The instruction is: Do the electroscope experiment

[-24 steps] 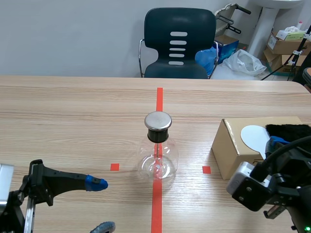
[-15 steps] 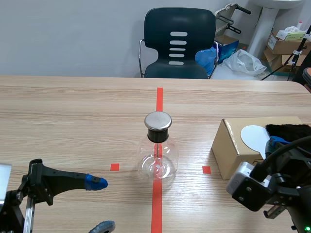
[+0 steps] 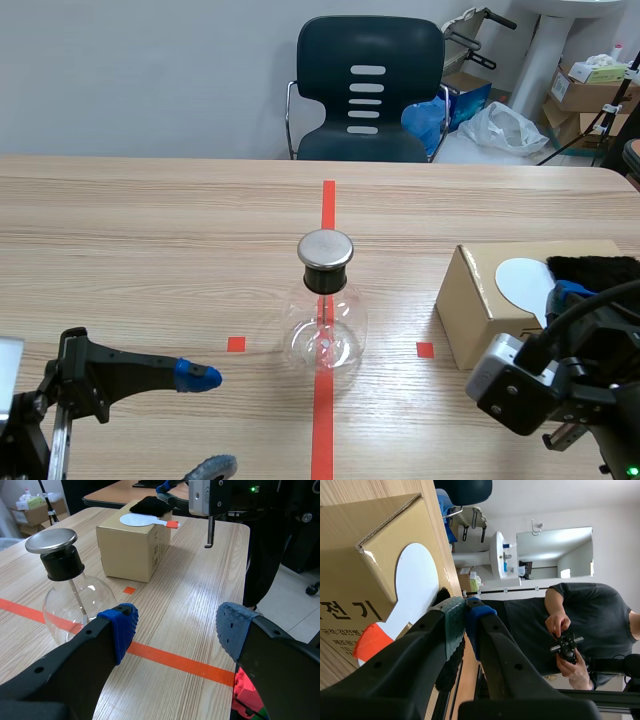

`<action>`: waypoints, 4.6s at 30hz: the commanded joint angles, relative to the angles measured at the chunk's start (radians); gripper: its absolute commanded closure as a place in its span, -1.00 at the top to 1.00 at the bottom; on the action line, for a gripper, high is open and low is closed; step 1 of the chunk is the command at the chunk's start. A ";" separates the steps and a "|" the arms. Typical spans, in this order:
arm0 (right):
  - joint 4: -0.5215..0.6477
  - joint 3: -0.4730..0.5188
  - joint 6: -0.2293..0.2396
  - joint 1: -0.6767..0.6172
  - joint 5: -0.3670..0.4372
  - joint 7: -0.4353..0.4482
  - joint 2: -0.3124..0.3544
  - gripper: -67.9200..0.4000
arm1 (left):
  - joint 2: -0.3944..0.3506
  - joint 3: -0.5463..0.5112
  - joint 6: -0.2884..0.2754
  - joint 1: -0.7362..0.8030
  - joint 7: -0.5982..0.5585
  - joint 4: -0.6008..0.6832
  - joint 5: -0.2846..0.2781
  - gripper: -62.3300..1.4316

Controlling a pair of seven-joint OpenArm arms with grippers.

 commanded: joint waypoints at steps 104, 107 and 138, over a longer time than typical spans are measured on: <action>-0.217 0.003 -0.146 0.081 0.022 0.076 -0.005 -0.45 | 0.007 -0.003 -0.003 -0.003 -0.015 0.008 -0.005 0.19; -0.217 0.003 -0.142 0.081 0.022 0.076 -0.005 -0.47 | 0.007 -0.003 -0.003 -0.003 -0.015 0.008 -0.005 0.19; -0.217 0.003 -0.124 0.081 0.022 0.074 -0.005 -0.96 | 0.007 -0.003 -0.003 -0.003 -0.015 0.008 -0.005 0.19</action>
